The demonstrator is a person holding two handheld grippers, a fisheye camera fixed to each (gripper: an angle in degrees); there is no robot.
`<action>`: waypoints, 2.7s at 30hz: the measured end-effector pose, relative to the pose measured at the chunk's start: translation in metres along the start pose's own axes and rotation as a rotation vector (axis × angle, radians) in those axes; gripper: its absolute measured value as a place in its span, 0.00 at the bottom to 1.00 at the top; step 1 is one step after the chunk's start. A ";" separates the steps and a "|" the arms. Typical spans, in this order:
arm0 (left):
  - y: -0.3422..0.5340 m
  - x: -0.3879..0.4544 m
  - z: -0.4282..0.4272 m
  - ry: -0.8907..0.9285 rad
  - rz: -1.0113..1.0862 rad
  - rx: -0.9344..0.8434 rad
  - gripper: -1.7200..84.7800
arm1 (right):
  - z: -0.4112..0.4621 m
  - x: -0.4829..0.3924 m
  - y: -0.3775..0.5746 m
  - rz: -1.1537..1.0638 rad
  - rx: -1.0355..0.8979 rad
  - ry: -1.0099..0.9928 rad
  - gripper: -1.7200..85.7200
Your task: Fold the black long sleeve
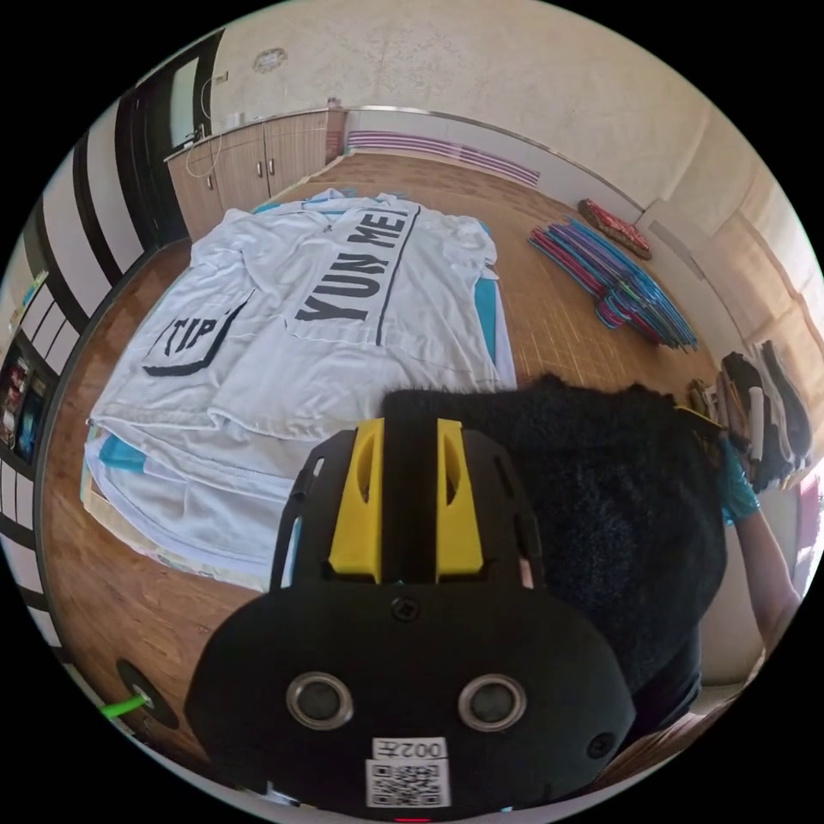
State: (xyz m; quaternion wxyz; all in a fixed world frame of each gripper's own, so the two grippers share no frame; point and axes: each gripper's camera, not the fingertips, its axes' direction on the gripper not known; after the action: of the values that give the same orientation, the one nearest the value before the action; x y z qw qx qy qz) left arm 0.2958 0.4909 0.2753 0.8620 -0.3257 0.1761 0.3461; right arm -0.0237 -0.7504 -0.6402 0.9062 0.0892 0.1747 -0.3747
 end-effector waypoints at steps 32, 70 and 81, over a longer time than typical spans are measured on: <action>-0.004 -0.024 -0.010 0.205 -0.040 -0.029 0.08 | -0.032 -0.051 0.032 -0.122 0.155 0.071 0.03; 0.088 0.123 -0.210 -0.158 0.353 0.071 0.05 | -0.108 -0.188 0.189 -0.448 0.097 0.089 0.09; 0.148 0.198 -0.271 -0.072 0.437 0.098 0.05 | -0.147 -0.314 0.330 -0.774 0.169 -0.203 0.13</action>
State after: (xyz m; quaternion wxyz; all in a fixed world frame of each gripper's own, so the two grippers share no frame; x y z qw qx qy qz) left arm 0.3075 0.4822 -0.0913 0.7869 -0.2251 0.2282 0.5272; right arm -0.0327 -0.2716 -0.6457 0.7002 0.0536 0.0735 -0.7081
